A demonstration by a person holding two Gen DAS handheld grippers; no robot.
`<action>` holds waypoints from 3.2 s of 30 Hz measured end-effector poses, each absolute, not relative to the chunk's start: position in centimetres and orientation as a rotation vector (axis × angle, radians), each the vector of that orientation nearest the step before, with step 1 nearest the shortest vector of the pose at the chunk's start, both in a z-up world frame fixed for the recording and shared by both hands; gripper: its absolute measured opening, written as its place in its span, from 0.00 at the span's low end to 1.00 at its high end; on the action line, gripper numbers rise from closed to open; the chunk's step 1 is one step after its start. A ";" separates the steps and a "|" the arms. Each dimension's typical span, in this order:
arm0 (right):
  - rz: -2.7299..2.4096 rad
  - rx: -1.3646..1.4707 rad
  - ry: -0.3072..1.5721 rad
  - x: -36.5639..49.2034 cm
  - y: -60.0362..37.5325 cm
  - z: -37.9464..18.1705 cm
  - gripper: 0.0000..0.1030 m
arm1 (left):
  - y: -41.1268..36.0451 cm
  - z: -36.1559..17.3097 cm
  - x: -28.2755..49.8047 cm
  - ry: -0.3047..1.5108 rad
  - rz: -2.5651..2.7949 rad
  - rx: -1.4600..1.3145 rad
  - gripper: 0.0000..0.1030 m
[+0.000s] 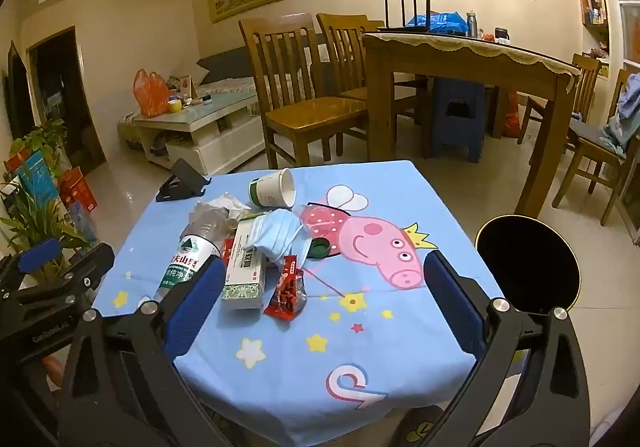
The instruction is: Collect trash
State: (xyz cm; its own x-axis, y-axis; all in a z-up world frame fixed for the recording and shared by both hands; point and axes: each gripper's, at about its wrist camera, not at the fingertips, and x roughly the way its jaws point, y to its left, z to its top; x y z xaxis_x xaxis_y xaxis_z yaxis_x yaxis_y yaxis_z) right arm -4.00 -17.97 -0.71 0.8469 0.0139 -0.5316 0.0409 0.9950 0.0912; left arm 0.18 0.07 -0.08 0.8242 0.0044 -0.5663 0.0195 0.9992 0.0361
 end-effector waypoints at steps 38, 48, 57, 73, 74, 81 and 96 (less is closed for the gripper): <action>-0.003 0.134 0.595 -4.0 -17.9 -1.5 0.95 | 0.6 -0.9 0.0 0.614 0.011 0.059 0.94; -0.002 0.134 0.599 -4.0 -17.9 -1.6 0.95 | 0.5 -0.9 -0.1 0.614 0.011 0.063 0.94; -0.001 0.133 0.607 -4.1 -17.9 -1.9 0.95 | 0.5 -0.9 -0.1 0.614 0.012 0.064 0.94; -0.003 0.133 0.607 -4.1 -17.9 -2.0 0.95 | 0.5 -0.9 -0.1 0.614 0.013 0.064 0.94; -0.003 0.133 0.607 -4.1 -17.9 -2.0 0.95 | 0.5 -0.9 -0.1 0.615 0.012 0.063 0.94; -0.001 0.133 0.609 -4.1 -17.9 -2.0 0.95 | 0.6 -0.9 -0.1 0.615 0.013 0.064 0.94; -0.002 0.115 0.632 -3.4 -17.2 -2.6 0.95 | 1.0 -1.7 0.0 0.630 0.017 0.049 0.94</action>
State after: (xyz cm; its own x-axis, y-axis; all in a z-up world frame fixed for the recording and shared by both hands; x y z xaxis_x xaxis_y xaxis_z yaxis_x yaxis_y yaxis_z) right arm -3.44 -17.22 -2.59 0.8070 0.0332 -0.5896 0.0368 0.9937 0.1063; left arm -0.05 1.01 -1.69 0.8079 0.0304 -0.5885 -0.0006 0.9987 0.0508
